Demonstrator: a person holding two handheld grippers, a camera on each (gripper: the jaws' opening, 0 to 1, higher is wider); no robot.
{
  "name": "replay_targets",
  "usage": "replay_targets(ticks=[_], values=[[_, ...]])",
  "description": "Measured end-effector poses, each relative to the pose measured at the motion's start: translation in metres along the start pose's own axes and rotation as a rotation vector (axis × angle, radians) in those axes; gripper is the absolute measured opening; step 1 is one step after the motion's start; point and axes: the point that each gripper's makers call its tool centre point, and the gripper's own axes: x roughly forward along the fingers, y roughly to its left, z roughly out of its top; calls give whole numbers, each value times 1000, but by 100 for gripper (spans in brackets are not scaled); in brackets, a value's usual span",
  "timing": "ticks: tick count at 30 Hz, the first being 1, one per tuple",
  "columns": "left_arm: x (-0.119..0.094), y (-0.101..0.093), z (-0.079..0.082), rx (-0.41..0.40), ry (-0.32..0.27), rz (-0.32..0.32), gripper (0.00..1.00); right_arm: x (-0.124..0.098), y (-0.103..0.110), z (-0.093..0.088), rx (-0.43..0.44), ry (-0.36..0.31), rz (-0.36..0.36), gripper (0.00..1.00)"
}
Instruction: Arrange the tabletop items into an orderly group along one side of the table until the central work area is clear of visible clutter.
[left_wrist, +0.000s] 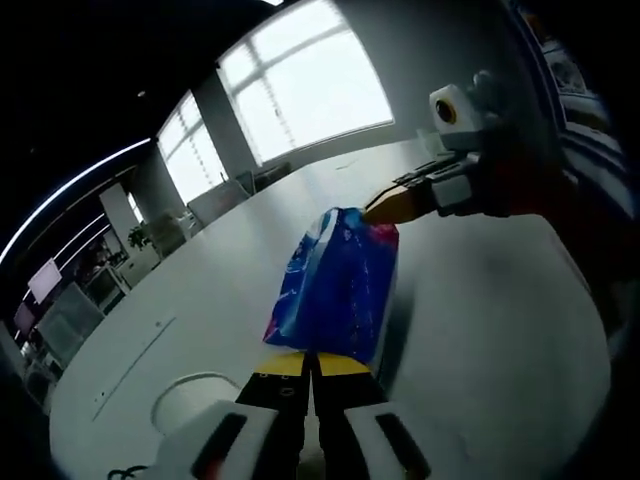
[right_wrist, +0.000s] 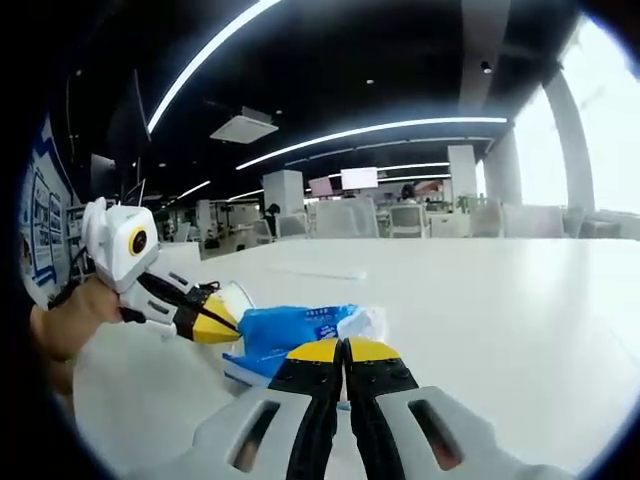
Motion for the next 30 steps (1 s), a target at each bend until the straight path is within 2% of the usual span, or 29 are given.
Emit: replay_targets(ticks=[14,24,30], values=[[0,-8,-2,5,5,-11,0,-3,-6,-22,37,33,-19,0],[3,-7,0,3,2,-9,0,-4,-10,-31,44,54,-32,0],[3,-8,0,0,6,-8,0,-5,-16,-30,45,55,-36,0]])
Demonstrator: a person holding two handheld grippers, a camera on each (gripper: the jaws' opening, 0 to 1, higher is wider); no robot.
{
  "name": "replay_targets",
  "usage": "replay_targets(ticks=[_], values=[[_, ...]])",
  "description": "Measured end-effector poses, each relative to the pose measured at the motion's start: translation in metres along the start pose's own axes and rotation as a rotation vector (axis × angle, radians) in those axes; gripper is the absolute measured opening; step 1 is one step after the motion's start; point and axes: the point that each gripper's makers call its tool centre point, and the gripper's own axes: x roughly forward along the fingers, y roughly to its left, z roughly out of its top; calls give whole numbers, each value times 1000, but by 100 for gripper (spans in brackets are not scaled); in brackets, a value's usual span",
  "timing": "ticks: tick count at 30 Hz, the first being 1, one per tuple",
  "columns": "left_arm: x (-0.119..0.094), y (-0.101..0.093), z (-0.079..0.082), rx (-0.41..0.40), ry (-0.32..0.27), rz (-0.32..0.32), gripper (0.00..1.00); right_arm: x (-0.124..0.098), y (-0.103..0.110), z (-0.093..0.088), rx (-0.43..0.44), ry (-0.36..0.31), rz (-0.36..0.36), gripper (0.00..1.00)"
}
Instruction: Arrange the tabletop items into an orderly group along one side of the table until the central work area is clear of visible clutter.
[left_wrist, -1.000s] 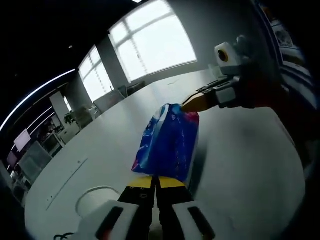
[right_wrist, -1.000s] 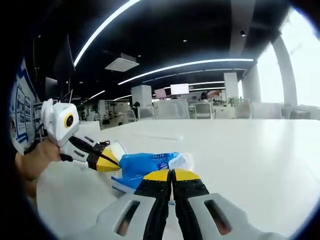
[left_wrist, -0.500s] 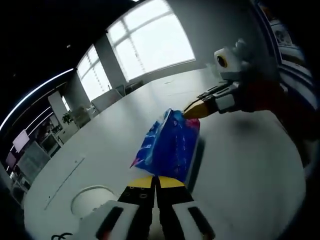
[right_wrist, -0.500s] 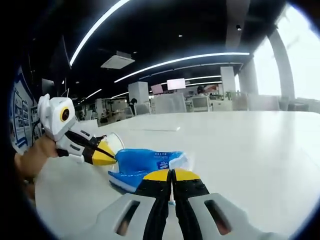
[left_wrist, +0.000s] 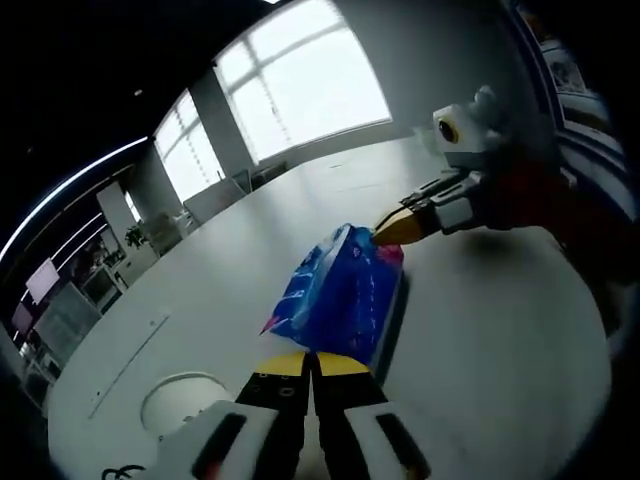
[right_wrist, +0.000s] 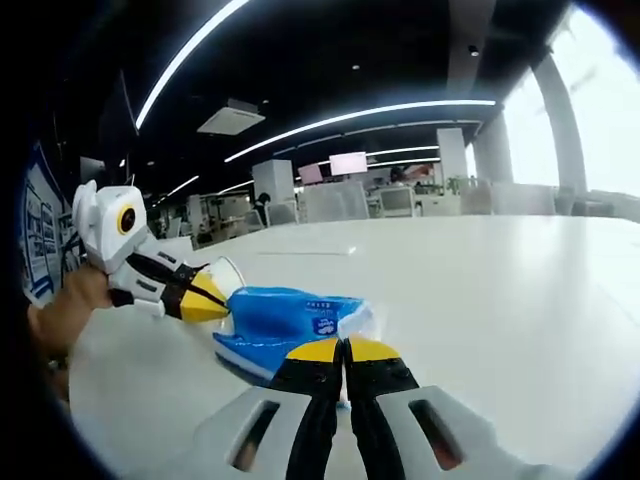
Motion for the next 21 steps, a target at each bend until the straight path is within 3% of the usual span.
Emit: replay_targets(ticks=[10,15,21], values=[[-1,1,2,15,0,5,3,-4,-3,3,-26,-21,-19,2],[-6,3,1,21,2,5,8,-16,-4,24,-14,-116,-22,11],[-18,-4,5,-30,-29,-43,16,-27,8,34,-44,-139,-30,17]])
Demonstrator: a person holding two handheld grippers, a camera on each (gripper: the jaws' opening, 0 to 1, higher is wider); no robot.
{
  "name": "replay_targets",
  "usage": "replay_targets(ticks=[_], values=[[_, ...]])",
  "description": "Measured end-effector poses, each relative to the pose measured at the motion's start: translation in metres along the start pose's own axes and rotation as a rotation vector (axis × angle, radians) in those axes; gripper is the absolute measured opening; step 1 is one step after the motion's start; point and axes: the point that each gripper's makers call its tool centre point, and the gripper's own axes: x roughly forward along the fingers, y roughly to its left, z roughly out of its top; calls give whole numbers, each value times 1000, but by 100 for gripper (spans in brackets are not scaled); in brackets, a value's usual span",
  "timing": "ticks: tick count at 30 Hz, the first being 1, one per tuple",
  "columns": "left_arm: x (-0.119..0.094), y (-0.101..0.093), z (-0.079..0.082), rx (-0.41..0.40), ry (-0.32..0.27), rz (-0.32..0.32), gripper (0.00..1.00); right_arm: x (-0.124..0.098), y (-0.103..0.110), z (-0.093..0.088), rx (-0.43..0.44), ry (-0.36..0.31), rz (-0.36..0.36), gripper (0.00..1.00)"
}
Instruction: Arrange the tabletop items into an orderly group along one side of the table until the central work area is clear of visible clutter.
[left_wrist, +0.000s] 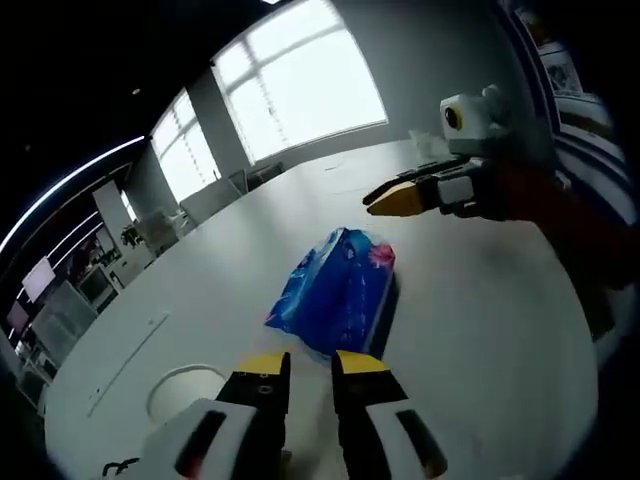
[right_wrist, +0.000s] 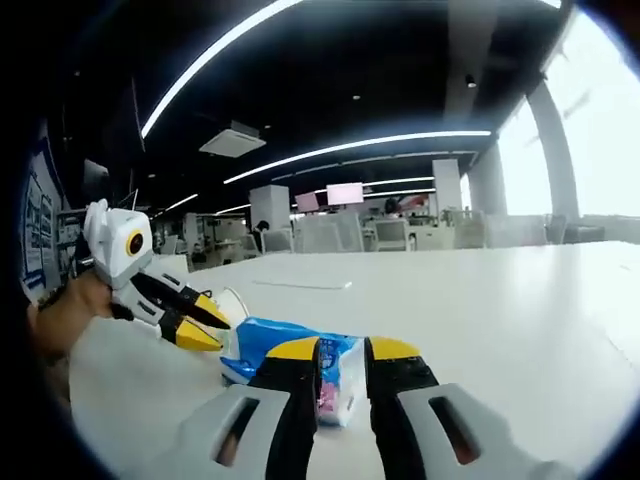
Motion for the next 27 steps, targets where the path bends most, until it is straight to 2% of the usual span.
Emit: replay_targets(ticks=[5,12,18,21,25,27], values=[[-15,-1,5,19,-6,3,23,-2,12,5,-31,3,17,21],[-47,8,24,44,-62,15,28,0,23,19,-64,10,30,33],[-69,22,26,23,-76,44,39,1,41,34,-105,13,46,51],[-75,29,26,-1,-85,54,50,2,49,37,-121,24,61,57],[-87,31,25,-3,-96,65,51,4,63,41,-152,41,86,65],[-91,33,25,-7,-105,72,53,6,70,42,-188,52,98,66]])
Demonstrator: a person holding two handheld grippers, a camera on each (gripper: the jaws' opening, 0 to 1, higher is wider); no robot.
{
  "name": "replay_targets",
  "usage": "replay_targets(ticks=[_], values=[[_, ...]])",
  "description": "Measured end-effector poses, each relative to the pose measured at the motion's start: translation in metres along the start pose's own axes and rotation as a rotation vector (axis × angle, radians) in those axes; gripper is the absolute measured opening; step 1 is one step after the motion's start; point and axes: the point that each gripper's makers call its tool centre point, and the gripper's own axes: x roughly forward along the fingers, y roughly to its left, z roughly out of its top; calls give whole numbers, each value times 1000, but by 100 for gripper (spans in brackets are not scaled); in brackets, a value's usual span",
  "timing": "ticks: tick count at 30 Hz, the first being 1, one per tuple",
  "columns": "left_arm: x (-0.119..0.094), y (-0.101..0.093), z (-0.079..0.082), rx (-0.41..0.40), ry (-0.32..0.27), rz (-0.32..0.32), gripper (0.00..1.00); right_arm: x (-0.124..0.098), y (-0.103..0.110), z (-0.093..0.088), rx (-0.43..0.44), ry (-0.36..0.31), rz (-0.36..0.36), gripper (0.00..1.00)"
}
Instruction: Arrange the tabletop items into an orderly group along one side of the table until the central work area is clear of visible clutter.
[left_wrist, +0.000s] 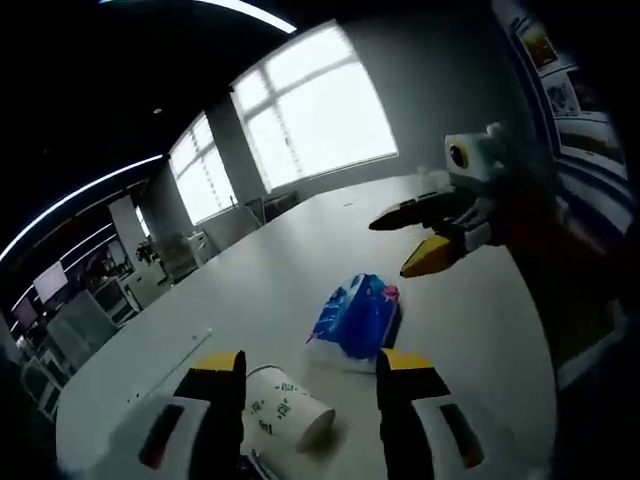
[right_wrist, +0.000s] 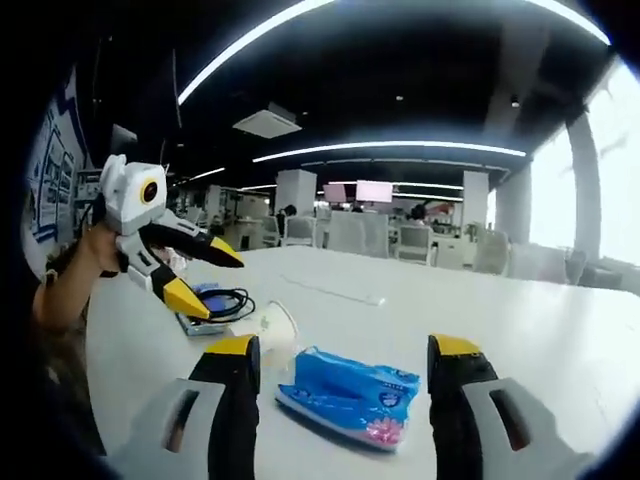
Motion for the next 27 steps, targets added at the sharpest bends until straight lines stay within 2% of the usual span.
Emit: replay_targets(ticks=[4,12,13,17,27], values=[[-1,18,0,-14,13,21,62,4,9,4,-21,8,5,71],[-6,57,4,-37,7,70,71,10,22,10,-15,23,6,84],[-13,53,1,-43,7,78,72,11,23,10,-17,24,-1,86],[-27,59,-5,-53,1,117,76,13,29,11,-12,34,-4,92],[-62,71,-28,-85,11,183,79,34,56,13,-41,52,56,92]])
